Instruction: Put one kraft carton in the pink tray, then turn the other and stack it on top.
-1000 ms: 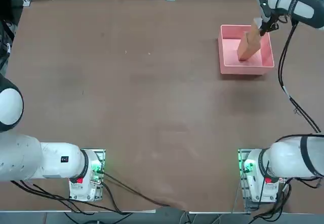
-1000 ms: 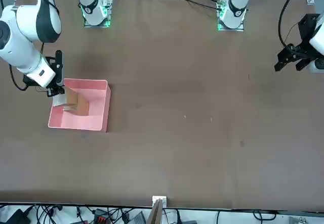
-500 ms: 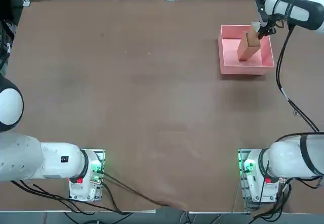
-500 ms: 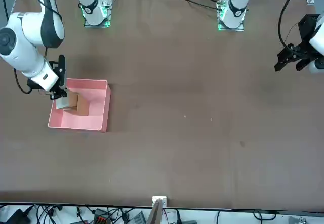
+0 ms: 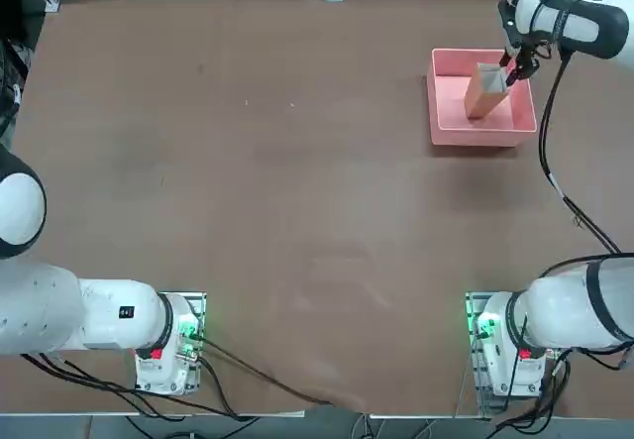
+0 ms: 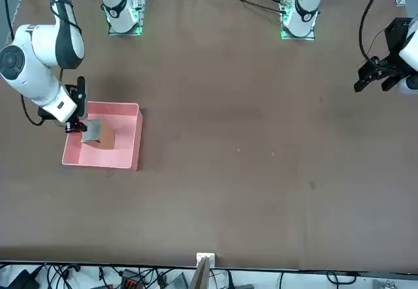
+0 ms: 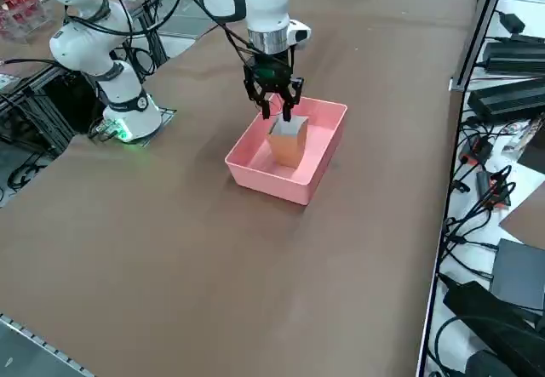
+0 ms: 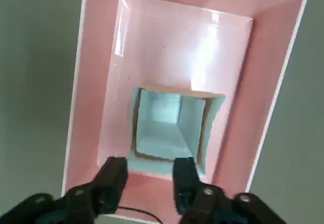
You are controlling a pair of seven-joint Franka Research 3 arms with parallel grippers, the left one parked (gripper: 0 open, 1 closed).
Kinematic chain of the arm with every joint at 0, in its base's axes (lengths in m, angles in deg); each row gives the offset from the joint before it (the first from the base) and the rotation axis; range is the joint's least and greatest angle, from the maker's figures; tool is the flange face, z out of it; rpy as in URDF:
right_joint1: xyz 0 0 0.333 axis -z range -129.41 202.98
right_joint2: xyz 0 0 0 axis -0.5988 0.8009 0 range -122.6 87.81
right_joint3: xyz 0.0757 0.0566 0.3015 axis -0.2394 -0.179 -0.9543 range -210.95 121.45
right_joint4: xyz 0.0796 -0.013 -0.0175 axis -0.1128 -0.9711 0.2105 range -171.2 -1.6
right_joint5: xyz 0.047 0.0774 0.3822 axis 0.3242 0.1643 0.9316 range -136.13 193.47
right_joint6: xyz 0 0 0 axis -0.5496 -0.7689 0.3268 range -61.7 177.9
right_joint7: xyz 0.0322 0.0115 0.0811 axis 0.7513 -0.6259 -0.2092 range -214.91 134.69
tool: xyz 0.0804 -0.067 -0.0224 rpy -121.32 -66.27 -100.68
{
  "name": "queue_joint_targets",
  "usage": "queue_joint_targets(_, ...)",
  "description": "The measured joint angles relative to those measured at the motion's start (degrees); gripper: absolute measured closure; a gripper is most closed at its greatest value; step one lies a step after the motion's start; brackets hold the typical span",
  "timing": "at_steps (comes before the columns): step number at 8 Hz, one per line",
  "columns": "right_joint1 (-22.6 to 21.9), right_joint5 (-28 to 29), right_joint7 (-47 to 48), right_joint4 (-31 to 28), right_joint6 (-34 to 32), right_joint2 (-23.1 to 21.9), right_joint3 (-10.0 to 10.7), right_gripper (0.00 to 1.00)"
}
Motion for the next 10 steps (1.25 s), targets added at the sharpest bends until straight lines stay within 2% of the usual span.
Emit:
queue_joint_targets(2, -0.01, 0.01, 2.09, 1.98, -3.32, -0.29, 0.00, 0.02)
queue_joint_targets(4, 0.01, 0.35, 7.12, 8.62, -12.59, -1.08, 0.01, 0.00)
queue_joint_targets(7, 0.24, 4.11, 24.90, 21.08, -25.87, -2.27, 0.10, 0.00)
queue_joint_targets(10, 0.22, 4.60, 47.06, 29.53, -30.17, -2.43, -0.03, 0.00)
